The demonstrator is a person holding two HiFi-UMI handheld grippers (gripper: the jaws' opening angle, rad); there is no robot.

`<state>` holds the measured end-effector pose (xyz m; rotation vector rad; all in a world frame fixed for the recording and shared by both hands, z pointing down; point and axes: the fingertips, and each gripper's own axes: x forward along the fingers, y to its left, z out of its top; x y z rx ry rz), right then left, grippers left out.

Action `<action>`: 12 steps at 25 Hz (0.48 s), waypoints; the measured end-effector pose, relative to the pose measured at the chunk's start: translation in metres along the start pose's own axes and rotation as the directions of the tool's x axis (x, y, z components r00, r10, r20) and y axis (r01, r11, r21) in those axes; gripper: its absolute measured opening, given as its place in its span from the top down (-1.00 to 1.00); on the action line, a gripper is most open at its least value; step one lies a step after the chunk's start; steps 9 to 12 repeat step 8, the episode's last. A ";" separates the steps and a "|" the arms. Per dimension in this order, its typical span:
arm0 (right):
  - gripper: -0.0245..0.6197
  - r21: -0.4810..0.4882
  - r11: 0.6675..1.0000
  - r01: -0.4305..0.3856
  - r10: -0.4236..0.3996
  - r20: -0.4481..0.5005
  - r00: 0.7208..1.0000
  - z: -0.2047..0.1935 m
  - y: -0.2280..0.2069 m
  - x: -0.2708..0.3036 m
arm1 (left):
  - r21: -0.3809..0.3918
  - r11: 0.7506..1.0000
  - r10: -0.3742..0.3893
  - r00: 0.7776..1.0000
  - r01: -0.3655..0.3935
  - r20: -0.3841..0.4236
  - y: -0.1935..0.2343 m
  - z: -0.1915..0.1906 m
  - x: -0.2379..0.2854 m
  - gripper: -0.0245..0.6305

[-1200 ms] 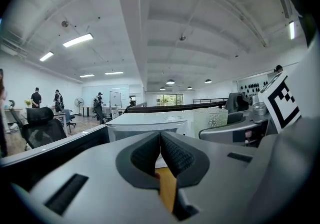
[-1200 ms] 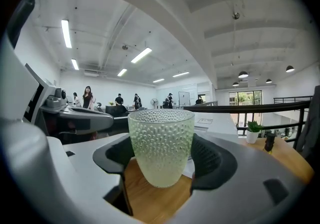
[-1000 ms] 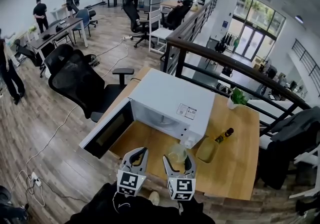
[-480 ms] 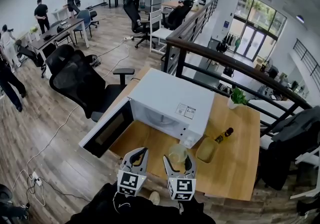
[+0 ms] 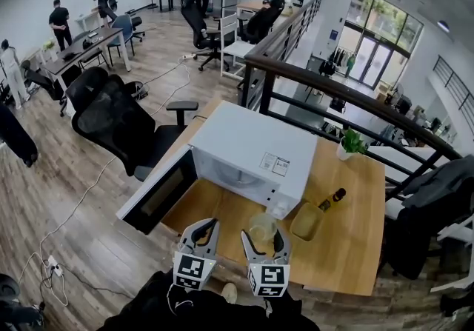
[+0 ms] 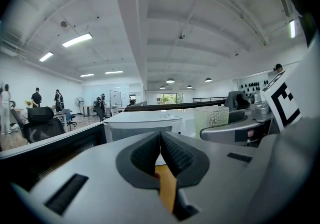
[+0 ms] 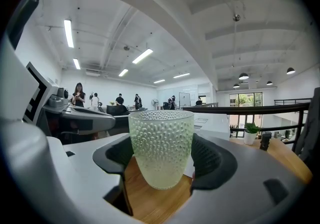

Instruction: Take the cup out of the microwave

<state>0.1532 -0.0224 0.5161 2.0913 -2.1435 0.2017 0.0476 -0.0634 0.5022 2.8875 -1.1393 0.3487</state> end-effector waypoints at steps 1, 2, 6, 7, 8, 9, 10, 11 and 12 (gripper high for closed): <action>-0.24 0.000 1.000 0.000 0.000 -0.001 1.000 -0.001 0.000 0.000 | 0.000 1.000 0.000 1.000 0.000 0.000 0.000 0.000 0.000 0.85; -0.24 0.001 1.000 0.000 0.000 -0.003 1.000 -0.001 0.000 0.001 | 0.000 1.000 -0.001 1.000 0.001 0.000 0.000 -0.001 0.001 0.85; -0.24 0.003 1.000 -0.002 0.002 -0.004 1.000 -0.002 0.002 0.000 | -0.002 1.000 -0.004 1.000 0.004 0.000 0.000 -0.001 0.000 0.85; -0.24 0.003 1.000 -0.003 0.003 -0.004 1.000 -0.001 0.003 0.000 | -0.002 1.000 -0.004 1.000 0.004 0.000 0.000 -0.001 0.000 0.85; -0.24 0.003 1.000 -0.004 0.004 -0.005 1.000 -0.001 0.003 0.000 | -0.003 1.000 -0.005 1.000 0.005 0.000 0.000 -0.001 0.000 0.85; -0.24 0.003 1.000 -0.004 0.004 -0.005 1.000 -0.001 0.003 0.000 | -0.003 1.000 -0.005 1.000 0.005 0.000 0.000 -0.001 0.000 0.85; -0.24 0.003 1.000 -0.004 0.004 -0.005 1.000 -0.001 0.003 0.000 | -0.003 1.000 -0.005 1.000 0.005 0.000 0.000 -0.001 0.000 0.85; -0.24 0.003 1.000 -0.004 0.004 -0.005 1.000 -0.001 0.003 0.000 | -0.003 1.000 -0.005 1.000 0.005 0.000 0.000 -0.001 0.000 0.85; -0.24 0.003 1.000 -0.004 0.004 -0.005 1.000 -0.001 0.003 0.000 | -0.003 1.000 -0.005 1.000 0.005 0.000 0.000 -0.001 0.000 0.85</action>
